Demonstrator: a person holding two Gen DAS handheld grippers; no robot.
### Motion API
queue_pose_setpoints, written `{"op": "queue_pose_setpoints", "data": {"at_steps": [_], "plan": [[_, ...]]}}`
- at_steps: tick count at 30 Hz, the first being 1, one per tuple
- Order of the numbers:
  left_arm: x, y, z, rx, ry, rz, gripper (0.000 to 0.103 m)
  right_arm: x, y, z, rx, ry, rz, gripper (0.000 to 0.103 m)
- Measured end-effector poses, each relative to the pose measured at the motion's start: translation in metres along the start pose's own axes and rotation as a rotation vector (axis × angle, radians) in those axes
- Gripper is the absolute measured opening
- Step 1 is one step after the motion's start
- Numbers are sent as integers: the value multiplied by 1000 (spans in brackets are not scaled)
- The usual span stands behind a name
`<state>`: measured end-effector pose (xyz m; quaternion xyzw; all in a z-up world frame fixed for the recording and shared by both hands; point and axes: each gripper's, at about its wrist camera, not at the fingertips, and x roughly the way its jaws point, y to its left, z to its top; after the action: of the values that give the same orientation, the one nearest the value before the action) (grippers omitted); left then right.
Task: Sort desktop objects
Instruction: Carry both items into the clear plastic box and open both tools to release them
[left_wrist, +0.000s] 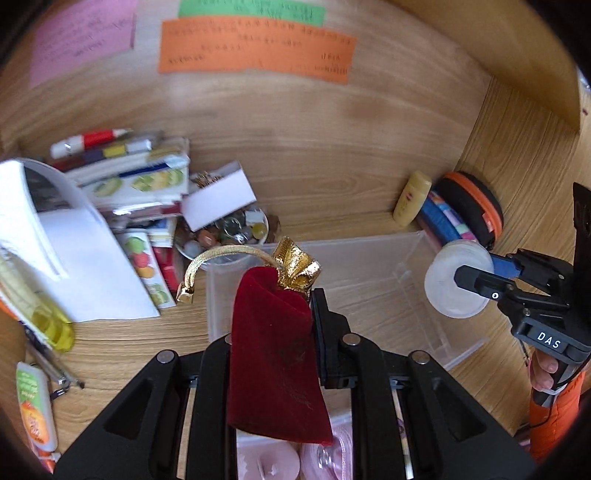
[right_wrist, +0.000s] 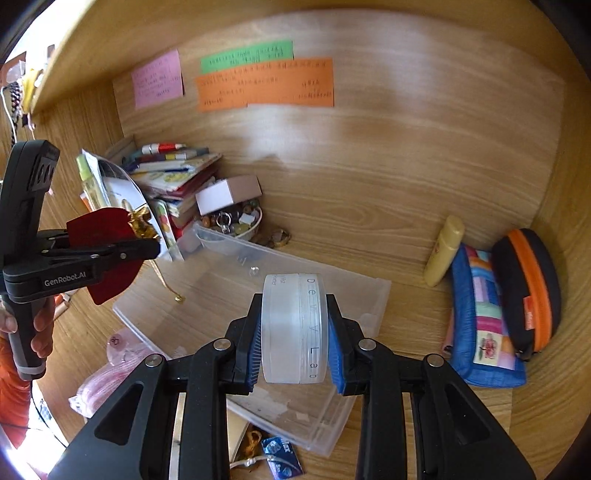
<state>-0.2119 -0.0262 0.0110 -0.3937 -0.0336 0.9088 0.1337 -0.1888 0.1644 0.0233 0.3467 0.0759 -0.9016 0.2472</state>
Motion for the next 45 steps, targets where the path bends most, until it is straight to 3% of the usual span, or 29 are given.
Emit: {"op": "queue_pose_setpoints", "data": {"at_steps": [11,18,26,32,34,36,38,45], "plan": [[57,1,-7,45,153,-9,17,52,-4,-3,4,105,-5,27],[65,-5,-8,133,190,20,17,77,12,-7,-34,165,-16,27],[74,-11,-10,186,212,34,26,92,23,-9,-72,214,-42,27],[78,-25,-9,212,212,26,47,89,31,-10,-126,208,-95,27],[74,-25,-9,213,200,46,68,84,35,-9,-154,197,-122,28],[68,-24,-8,205,178,56,72,80,37,-9,-168,190,-138,31],[63,-22,-6,192,172,57,73,75,38,-9,-175,186,-147,44],[35,-18,-2,148,121,87,80,45,34,-3,-151,122,-156,68]]}}
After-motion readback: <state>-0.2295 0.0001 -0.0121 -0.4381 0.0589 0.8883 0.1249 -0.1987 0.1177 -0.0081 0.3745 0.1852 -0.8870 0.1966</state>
